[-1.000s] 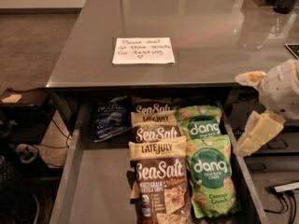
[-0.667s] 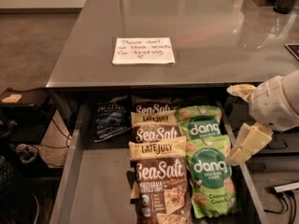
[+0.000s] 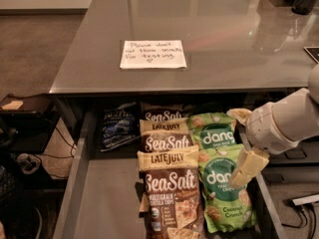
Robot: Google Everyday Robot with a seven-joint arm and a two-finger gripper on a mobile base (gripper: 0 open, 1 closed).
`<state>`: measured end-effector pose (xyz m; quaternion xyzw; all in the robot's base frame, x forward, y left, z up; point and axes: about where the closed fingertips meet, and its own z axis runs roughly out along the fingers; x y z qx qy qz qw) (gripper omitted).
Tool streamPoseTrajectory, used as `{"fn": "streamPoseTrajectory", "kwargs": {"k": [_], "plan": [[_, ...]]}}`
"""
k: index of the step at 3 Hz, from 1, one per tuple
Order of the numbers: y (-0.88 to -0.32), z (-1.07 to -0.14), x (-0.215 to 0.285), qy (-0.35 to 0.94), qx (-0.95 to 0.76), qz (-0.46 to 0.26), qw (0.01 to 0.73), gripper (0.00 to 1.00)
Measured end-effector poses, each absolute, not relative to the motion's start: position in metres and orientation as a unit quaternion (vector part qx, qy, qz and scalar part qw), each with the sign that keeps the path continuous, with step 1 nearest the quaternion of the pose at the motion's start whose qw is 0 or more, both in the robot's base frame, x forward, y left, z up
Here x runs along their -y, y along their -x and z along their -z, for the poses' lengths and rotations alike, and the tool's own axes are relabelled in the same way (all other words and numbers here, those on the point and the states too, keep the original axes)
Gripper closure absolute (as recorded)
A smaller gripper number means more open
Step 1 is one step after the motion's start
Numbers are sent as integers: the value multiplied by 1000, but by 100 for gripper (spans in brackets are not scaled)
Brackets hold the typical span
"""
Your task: Pick green rice chip bag from top drawer and place on counter
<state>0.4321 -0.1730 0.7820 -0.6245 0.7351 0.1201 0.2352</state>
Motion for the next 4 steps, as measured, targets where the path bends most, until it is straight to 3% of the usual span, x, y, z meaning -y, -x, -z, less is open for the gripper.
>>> {"fn": "streamPoseTrajectory", "kwargs": {"k": [4], "plan": [[-444, -677, 165, 666, -737, -55, 106, 0]]}}
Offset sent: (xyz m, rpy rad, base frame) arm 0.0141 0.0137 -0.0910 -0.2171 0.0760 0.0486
